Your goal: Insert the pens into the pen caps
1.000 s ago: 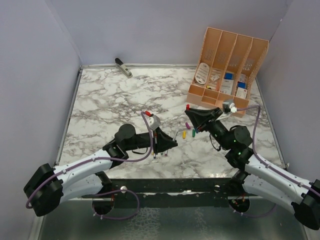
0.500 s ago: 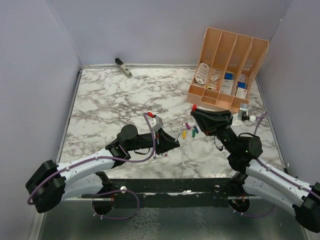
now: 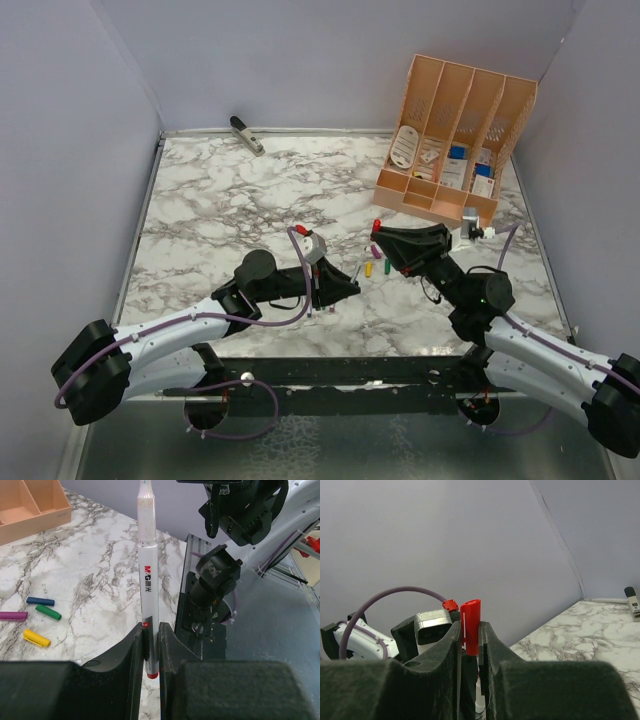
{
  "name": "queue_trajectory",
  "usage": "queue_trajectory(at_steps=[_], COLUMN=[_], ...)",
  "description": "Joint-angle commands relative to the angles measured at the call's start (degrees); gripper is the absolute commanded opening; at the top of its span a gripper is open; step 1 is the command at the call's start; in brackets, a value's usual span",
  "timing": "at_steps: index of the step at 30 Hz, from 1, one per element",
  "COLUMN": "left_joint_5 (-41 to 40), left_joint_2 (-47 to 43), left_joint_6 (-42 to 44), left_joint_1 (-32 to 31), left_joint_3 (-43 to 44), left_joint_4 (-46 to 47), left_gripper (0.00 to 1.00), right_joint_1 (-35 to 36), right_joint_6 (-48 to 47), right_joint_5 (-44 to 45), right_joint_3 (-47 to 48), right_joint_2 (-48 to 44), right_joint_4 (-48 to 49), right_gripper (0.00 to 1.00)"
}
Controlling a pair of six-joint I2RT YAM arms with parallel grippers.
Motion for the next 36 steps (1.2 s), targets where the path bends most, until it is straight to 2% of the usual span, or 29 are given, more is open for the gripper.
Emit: queue_trajectory(at_steps=[1,25,36], left_joint_5=[-1.30,-0.56,-1.72], left_joint_2=[0.26,0.31,-1.08], left_joint_6=[1.09,1.29,1.44], left_joint_1=[-0.24,-0.24,-0.24], left_joint_3=[1.25,0.99,0.72], left_joint_4=[2.23,2.26,2.31], left_gripper=[0.00,0.00,0.00], right_joint_1=[-0.20,-0.21,-0.20], right_joint_6=[1.29,2.83,3.21], right_joint_5=[-2.05,-2.78,-2.67], right_joint_3=[-0.42,-1.85,-3.04], right_joint_2=[0.27,4.29,4.45], right_joint_4=[1.76,8.12,7.77], right_gripper=[0.01,0.01,0.01])
